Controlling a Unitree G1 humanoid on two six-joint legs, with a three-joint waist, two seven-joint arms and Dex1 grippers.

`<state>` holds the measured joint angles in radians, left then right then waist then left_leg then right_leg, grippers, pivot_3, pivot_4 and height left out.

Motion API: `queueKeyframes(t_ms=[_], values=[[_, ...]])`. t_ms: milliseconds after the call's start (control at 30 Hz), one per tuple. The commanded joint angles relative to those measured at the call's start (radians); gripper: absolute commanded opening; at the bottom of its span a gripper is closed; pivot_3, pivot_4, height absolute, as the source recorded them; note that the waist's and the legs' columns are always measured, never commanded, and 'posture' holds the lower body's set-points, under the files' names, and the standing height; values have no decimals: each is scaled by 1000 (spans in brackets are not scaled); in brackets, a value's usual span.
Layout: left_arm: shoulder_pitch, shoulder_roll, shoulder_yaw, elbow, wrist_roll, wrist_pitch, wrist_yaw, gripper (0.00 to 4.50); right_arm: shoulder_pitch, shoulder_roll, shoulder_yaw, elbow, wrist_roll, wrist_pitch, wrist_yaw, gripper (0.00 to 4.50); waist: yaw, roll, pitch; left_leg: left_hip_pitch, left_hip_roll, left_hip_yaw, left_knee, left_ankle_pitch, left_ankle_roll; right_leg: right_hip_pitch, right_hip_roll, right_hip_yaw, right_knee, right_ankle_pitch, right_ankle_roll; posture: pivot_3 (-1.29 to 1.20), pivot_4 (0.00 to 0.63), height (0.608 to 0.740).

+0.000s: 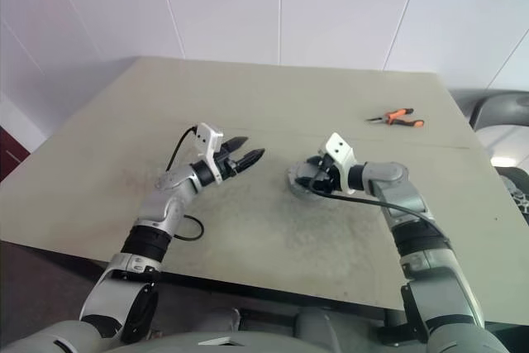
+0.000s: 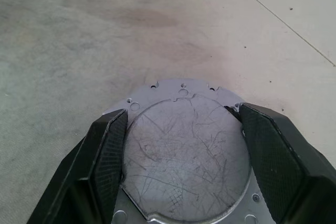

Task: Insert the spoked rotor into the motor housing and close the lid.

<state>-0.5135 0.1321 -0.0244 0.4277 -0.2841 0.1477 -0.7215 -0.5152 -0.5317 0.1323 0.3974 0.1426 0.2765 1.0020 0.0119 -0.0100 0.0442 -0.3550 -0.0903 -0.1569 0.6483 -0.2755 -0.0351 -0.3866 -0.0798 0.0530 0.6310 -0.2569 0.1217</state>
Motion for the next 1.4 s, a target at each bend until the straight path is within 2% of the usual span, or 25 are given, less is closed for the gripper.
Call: queueKeyframes(t_ms=[33,367,567,767,967,1100,1200,1333,1400], values=[[-8,4,-2,-42,0,-10,-8,3667,8,-16,4,25,-31,-1,-19,3035,0,0,0,0,0,0,0,0,0,0,0,0,0,0,0,0,0,740],[-10,5,-4,-39,3,-11,-11,3667,-21,-37,11,93,-83,-80,-53,3035,0,0,0,2,0,0,1,0,0,2,0,0,0,0,0,0,0,740],[-9,6,-7,-42,5,-9,-13,3667,11,-50,35,53,-45,0,41,3035,4,0,0,6,0,0,2,1,0,8,0,0,-1,-2,2,0,0,740],[-13,-5,-19,-37,15,-3,-14,3667,65,-69,79,-20,-35,81,107,3035,13,0,-1,3,0,-3,-1,-1,3,5,-2,-2,-3,-2,3,0,0,740],[-37,-29,-60,19,70,-27,6,3667,33,-65,69,151,-71,-50,100,3035,23,0,-2,1,-1,-1,-2,-2,3,3,-2,-1,-3,-2,3,0,0,740],[-56,-57,-90,53,75,-67,-40,3667,-1,-54,67,299,-88,-156,101,3035,29,0,-2,12,-1,1,-1,-2,3,16,-1,-2,-6,-4,1,0,0,740],[-83,-73,-108,87,82,-88,-84,2794,-29,-39,67,460,-109,-271,86,3035,24,0,-2,18,0,1,-1,-4,1,28,-1,-3,-15,-7,3,0,0,740],[-139,-94,-127,154,91,-113,-128,1378,-60,-29,63,688,-136,-436,46,3035,19,-4,-6,26,0,1,2,-4,1,36,-2,-3,-19,-7,2,0,0,740],[-171,-107,-140,201,105,-132,-144,728,-68,-30,61,768,-145,-494,23,3035,15,-3,-8,31,0,1,2,-4,1,44,-1,-4,-22,-8,2,0,0,740]])
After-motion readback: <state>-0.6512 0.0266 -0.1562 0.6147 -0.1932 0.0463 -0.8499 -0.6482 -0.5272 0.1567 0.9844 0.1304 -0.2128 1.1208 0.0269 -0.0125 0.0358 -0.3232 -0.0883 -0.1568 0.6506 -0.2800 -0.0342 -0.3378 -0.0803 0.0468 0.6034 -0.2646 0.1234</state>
